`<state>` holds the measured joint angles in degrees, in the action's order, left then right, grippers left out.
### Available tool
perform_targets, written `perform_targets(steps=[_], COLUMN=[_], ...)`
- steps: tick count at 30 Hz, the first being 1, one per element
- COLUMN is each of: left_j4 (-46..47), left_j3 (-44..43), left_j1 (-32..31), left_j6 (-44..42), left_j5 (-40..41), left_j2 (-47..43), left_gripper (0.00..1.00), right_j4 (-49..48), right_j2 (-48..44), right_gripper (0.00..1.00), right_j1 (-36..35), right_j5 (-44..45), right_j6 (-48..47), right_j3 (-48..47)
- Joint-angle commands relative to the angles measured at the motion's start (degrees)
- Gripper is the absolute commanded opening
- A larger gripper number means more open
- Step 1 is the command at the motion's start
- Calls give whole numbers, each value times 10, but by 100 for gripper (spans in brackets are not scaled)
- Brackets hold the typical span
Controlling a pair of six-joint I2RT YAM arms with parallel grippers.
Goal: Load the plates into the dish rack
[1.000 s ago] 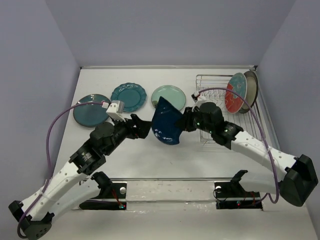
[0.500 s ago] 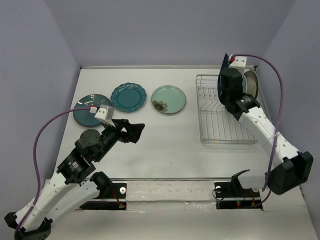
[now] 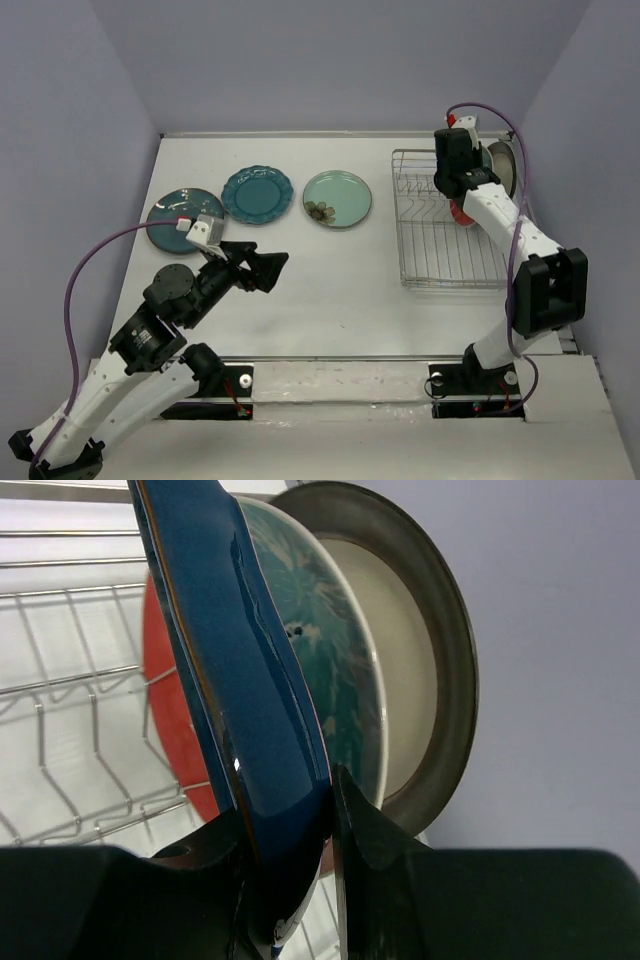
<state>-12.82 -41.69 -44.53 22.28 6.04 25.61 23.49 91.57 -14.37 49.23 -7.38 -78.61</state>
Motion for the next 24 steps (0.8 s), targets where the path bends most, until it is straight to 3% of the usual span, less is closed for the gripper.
perform_targets(steps=[1, 17, 24], left_j4=[17, 19, 20], left_j3=[2, 3, 3], left_j1=[1, 14, 18], left_j6=[-15, -15, -13], left_j5=[-11, -16, -18], left_j2=[-4, 20, 45], left_gripper=[99, 99, 99], right_j4=[-54, -59, -71], right_j2=[-9, 46, 60], right_gripper=[7, 7, 7], right_j1=[17, 58, 110], right_j5=[15, -154, -326], right_j6=[-19, 97, 134], right_j3=[-37, 17, 43])
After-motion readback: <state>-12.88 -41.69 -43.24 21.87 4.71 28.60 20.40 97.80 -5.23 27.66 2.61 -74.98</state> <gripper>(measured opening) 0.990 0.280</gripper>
